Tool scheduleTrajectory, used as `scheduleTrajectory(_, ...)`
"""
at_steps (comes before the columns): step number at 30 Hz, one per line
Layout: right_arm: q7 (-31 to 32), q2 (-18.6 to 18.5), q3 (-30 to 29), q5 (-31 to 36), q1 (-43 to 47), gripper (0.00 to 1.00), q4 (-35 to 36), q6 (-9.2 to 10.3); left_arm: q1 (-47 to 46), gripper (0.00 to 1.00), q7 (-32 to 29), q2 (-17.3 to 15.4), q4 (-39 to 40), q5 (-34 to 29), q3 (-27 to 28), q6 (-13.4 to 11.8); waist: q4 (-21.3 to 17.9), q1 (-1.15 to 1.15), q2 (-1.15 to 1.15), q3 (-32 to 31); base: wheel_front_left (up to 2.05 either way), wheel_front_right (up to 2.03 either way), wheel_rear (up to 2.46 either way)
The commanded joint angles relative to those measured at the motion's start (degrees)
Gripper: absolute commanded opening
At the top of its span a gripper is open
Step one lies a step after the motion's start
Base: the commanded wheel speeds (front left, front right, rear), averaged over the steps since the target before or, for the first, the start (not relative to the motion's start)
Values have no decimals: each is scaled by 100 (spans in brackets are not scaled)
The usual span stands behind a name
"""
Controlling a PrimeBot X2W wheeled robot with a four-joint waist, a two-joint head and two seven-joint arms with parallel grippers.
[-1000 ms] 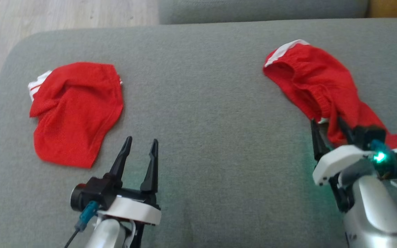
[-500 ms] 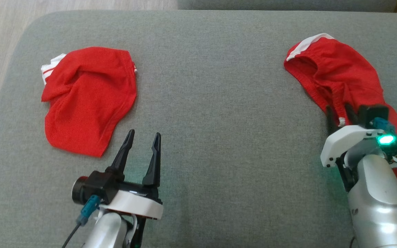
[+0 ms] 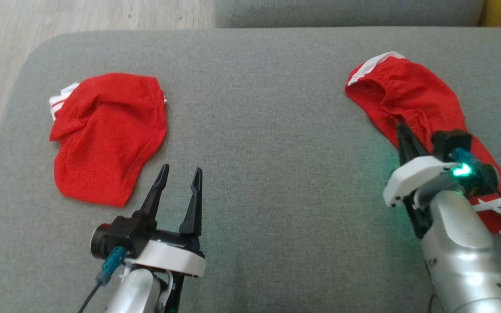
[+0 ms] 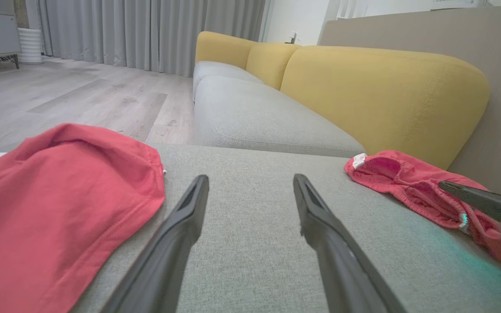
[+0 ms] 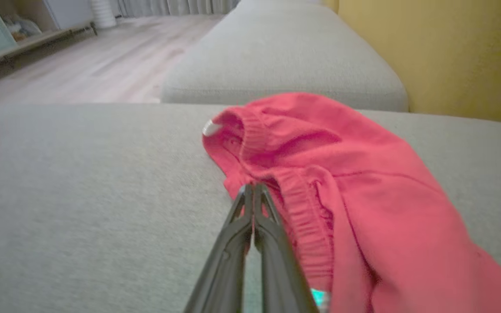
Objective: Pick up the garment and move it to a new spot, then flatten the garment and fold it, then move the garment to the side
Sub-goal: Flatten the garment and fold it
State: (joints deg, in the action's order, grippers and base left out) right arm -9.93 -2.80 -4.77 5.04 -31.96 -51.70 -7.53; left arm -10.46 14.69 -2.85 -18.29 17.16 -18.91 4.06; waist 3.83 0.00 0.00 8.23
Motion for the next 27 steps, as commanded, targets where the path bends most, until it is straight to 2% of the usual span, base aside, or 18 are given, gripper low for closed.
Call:
scheduleTrajectory(1,-114,-8,296,-185,-230,0,150,4,-152,100,30,-3,142,34,145,-20,-26,0,0,-74,0,0,0)
scheduleTrajectory(6,-187,-8,1249,-1119,-170,0,471,4,-76,100,30,-3,118,51,154,-36,-46,0,0,-264,0,0,0)
scheduleTrajectory(11,45,-8,2014,-1794,38,0,1085,4,22,100,30,-3,157,70,175,-71,-6,0,0,-429,0,0,0)
scheduleTrajectory(14,158,-8,2102,-1682,153,0,1269,4,66,100,30,-3,171,76,180,-76,28,0,0,-468,0,0,0)
scheduleTrajectory(23,-66,-8,1729,-1354,892,0,1778,4,226,100,30,-3,191,75,258,-102,67,0,0,-620,0,0,0)
scheduleTrajectory(24,-125,-8,1634,-1286,1038,37,1872,4,254,100,30,-3,190,66,276,-102,58,0,0,-643,0,0,0)
scheduleTrajectory(25,-172,-8,1545,-1273,1205,100,1969,4,280,100,30,-3,190,60,291,-102,50,0,0,-666,0,0,0)
scheduleTrajectory(27,-240,-8,1427,-1315,1570,100,2173,4,329,100,30,-3,196,54,315,-104,31,0,0,-700,0,0,0)
